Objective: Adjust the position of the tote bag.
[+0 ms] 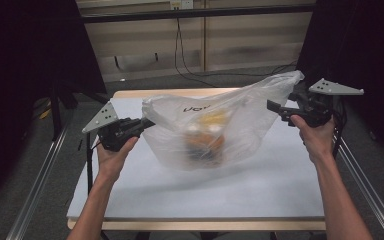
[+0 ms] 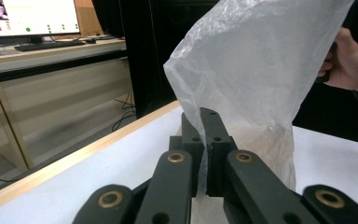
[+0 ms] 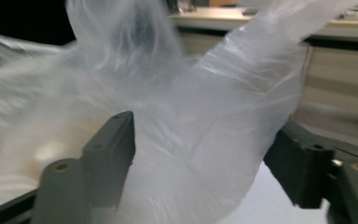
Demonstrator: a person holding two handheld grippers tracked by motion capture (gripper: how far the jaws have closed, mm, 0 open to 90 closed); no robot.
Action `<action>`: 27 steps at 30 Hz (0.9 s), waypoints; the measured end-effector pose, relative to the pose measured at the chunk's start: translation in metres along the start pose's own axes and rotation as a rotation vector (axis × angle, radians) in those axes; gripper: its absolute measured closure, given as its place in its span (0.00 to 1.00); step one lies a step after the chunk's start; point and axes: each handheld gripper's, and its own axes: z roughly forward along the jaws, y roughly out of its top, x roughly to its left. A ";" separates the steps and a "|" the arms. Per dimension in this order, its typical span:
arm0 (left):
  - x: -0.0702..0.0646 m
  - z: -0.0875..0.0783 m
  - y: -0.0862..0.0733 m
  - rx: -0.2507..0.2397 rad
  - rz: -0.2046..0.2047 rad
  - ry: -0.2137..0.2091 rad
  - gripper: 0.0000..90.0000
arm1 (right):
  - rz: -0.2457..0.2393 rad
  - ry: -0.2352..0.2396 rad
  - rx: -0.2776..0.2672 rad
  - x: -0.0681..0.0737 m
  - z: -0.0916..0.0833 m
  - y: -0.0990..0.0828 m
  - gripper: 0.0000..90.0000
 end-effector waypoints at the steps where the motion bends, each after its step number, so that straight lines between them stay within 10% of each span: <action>1: 0.001 -0.001 0.000 0.002 0.002 0.005 1.00 | -0.007 0.014 -0.008 0.002 0.000 0.002 0.51; 8: 0.006 -0.006 0.005 -0.010 -0.006 0.023 1.00 | -0.021 0.088 -0.032 0.015 0.004 0.017 0.99; 15: 0.022 -0.019 -0.006 0.053 -0.025 0.090 1.00 | -0.092 0.183 0.011 0.037 0.013 0.020 1.00; 27: 0.026 -0.027 -0.042 0.130 -0.061 0.079 1.00 | -0.053 0.231 0.056 0.032 0.000 -0.017 1.00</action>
